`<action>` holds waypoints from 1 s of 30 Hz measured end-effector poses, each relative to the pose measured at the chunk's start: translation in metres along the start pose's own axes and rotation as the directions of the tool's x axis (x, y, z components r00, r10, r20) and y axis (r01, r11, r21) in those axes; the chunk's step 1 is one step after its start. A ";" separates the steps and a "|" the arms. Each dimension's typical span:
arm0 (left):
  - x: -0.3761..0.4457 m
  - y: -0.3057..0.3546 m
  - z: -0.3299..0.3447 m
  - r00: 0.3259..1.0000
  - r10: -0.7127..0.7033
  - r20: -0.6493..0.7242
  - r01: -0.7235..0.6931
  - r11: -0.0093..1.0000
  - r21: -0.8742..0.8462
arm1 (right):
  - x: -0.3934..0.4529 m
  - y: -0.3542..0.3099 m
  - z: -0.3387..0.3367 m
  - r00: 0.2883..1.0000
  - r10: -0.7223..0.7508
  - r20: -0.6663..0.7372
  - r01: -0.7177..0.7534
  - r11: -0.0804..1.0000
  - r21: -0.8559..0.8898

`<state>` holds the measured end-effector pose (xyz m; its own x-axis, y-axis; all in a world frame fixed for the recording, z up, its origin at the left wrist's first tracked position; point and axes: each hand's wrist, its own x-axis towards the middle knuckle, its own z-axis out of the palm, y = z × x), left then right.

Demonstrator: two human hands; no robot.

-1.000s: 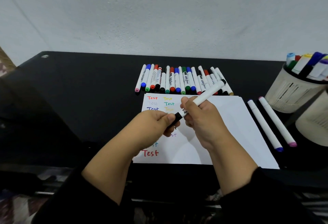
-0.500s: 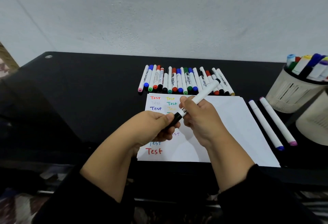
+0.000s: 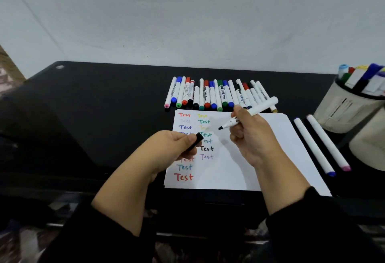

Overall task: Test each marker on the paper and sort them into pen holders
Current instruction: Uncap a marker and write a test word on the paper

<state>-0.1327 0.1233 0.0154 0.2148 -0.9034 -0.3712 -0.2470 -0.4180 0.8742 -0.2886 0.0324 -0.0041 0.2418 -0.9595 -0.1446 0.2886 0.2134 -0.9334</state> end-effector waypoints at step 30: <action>0.000 -0.016 0.009 0.952 0.266 -0.154 -0.163 0.863 0.479 | -0.049 0.021 -0.012 0.970 -0.238 -0.057 0.162 0.799 -0.580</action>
<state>-0.1373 0.1292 -0.0018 0.2843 -0.9559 -0.0730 -0.7007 -0.2592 0.6647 -0.3055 0.0812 -0.0202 0.1126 -0.9916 0.0632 -0.2675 -0.0915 -0.9592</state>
